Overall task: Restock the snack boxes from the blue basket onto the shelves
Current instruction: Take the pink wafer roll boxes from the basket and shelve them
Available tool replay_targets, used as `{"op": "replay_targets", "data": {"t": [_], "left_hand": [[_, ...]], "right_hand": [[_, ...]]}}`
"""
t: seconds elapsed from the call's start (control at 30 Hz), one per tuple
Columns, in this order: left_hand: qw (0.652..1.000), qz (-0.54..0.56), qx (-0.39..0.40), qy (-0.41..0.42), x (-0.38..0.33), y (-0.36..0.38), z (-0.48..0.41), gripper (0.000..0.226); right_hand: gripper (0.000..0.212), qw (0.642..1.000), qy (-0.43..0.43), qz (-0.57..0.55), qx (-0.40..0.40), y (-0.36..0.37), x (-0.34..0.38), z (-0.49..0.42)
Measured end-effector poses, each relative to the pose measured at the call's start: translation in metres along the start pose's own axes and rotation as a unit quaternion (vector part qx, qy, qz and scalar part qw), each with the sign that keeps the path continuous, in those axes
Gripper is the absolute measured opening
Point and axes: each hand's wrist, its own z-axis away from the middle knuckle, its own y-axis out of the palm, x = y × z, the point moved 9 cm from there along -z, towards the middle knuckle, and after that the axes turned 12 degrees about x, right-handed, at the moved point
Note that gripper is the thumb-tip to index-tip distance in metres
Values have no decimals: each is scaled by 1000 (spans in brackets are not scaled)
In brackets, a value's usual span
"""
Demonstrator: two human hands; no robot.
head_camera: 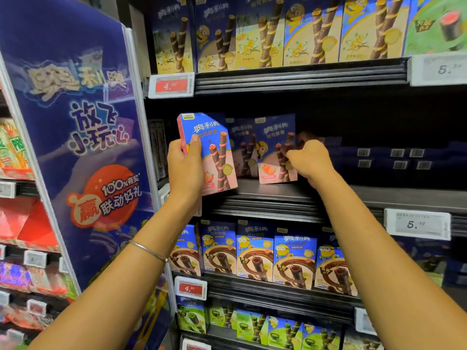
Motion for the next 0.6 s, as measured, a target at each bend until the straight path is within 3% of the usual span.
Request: {"op": "replay_targets", "data": {"t": [0.07,0.2,0.6], "left_hand": [[1000,-3,-1,0,0,0,-1,18],[1000,2,3,-6,2,2,-2,17],[1000,1,0,2,5,1,-9,19]], "right_hand": [[17,996,24,80,13,5,-6,-6],[30,988,38,150,30,12,-7,-15],[49,980,90,178,1,-17,-22,-32]]}}
